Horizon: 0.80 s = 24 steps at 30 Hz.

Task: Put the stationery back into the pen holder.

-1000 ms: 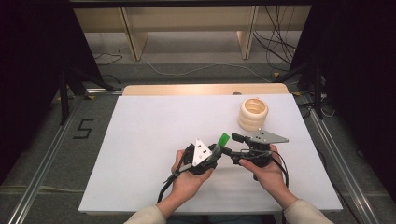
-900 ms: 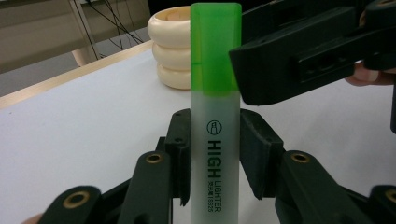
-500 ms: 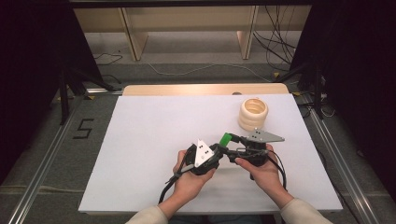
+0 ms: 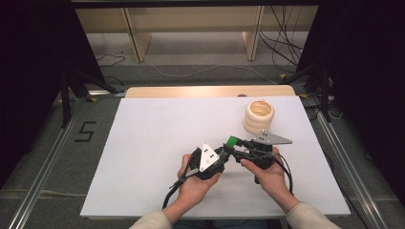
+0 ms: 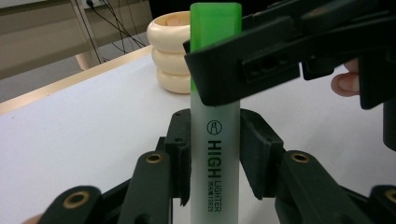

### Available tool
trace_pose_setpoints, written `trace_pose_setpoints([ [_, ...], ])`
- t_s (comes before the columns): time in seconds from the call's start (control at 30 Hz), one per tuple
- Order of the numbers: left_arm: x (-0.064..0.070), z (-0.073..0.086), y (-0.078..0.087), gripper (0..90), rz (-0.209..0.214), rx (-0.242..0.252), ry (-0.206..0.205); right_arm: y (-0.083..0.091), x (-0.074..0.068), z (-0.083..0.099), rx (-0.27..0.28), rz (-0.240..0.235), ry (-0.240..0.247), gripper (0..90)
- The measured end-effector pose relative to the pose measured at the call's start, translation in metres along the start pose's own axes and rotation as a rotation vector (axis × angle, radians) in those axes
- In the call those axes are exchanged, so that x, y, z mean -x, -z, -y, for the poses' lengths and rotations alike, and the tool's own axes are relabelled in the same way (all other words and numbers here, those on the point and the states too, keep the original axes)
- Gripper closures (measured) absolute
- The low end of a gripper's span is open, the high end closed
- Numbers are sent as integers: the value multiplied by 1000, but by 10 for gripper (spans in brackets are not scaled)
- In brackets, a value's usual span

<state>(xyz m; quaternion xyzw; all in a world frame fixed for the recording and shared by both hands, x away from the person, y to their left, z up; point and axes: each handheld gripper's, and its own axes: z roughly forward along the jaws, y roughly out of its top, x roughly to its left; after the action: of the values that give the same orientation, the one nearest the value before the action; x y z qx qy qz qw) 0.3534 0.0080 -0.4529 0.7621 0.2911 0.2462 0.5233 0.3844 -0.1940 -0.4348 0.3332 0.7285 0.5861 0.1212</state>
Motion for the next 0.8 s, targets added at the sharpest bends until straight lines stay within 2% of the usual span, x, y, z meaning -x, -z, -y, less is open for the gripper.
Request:
trace_pose_setpoints([
  [0.03, 1, 0, 0, 666, 2, 1, 3, 0, 1, 0, 3, -3, 0, 600],
  [0.07, 1, 0, 0, 666, 1, 2, 3, 0, 1, 0, 6, -15, -10, 664],
  [0.1, 1, 0, 0, 666, 0, 1, 0, 0, 1, 0, 7, -17, -15, 680],
  [0.2, 1, 0, 0, 666, 0, 5, 3, 0, 1, 0, 12, -23, -25, 694],
  [0.4, 0, 1, -1, 657, 8, 8, -22, 1, 0, 0, 20, -47, -42, 739],
  [0.47, -1, 1, -1, 589, 2, -7, -40, 2, -2, -2, 19, -34, -16, 746],
  [0.57, -4, 2, 2, 529, -6, -57, -64, 3, -2, -3, 26, -25, -7, 747],
  [0.6, -5, 3, 3, 450, 0, -72, -60, 5, 0, -3, 27, -19, -8, 747],
  [0.67, -9, 4, 7, 415, 9, -105, -60, 5, 1, -3, 29, -12, -2, 746],
  [0.7, -12, 4, 10, 339, 12, -122, -61, 6, 2, -4, 37, -3, 4, 746],
  [0.73, -15, 5, 14, 339, 6, -133, -59, 6, 2, -4, 37, -3, 4, 746],
  [0.8, -23, 7, 22, 282, -1, -139, -60, 8, 4, -5, 40, 5, 12, 746],
])
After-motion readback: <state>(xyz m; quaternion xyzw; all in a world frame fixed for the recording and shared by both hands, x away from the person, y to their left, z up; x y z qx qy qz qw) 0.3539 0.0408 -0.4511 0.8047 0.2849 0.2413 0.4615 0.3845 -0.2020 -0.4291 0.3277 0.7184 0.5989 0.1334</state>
